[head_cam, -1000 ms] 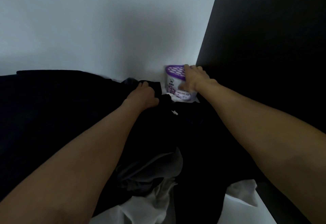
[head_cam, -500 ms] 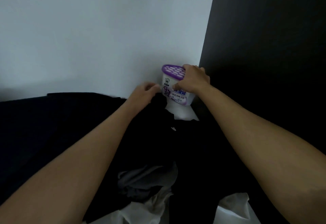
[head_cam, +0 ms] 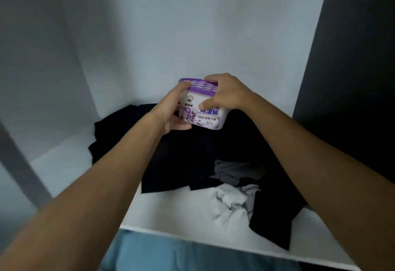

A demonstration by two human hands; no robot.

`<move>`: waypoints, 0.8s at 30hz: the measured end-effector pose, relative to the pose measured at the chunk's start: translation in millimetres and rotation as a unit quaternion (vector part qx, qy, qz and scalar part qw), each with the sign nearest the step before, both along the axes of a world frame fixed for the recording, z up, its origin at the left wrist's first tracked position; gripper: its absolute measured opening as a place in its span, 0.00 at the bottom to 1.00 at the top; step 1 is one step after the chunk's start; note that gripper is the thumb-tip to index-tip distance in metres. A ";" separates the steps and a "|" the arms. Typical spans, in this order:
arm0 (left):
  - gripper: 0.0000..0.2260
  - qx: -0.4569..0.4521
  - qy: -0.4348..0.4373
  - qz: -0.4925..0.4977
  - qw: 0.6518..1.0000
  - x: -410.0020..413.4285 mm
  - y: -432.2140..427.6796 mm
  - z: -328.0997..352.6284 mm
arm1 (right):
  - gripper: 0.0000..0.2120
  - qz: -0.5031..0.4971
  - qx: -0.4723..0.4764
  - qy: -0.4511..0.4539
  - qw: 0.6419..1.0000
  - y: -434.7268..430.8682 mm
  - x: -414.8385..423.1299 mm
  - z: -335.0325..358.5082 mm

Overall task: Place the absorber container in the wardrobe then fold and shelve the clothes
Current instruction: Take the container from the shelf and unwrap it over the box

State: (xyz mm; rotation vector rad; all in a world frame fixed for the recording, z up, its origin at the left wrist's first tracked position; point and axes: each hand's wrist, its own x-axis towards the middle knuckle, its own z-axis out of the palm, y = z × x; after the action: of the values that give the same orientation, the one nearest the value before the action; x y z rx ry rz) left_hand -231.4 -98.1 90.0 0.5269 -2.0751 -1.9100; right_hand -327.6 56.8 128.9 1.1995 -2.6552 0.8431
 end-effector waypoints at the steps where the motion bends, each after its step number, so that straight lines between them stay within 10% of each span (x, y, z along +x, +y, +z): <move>1: 0.19 -0.001 0.003 0.015 1.000 27.0 -3.8 -1.1 | 0.39 0.024 -0.005 -0.005 1.000 -5.7 22.4 -1.3; 15: 0.28 0.082 0.040 0.358 0.929 469.7 -2.7 -68.6 | 0.49 0.267 -0.003 0.019 0.964 -90.2 403.6 -74.2; 24: 0.30 0.118 0.060 0.537 0.833 729.4 -13.8 -121.8 | 0.43 0.518 0.027 -0.038 0.854 -173.4 633.6 -119.5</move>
State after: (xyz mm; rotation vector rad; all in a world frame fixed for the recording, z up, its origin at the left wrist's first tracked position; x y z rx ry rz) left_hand 498.1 -111.8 -31.7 1.2461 -1.0039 -1.3903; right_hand 305.9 -116.6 9.5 2.7009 -1.9087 0.8880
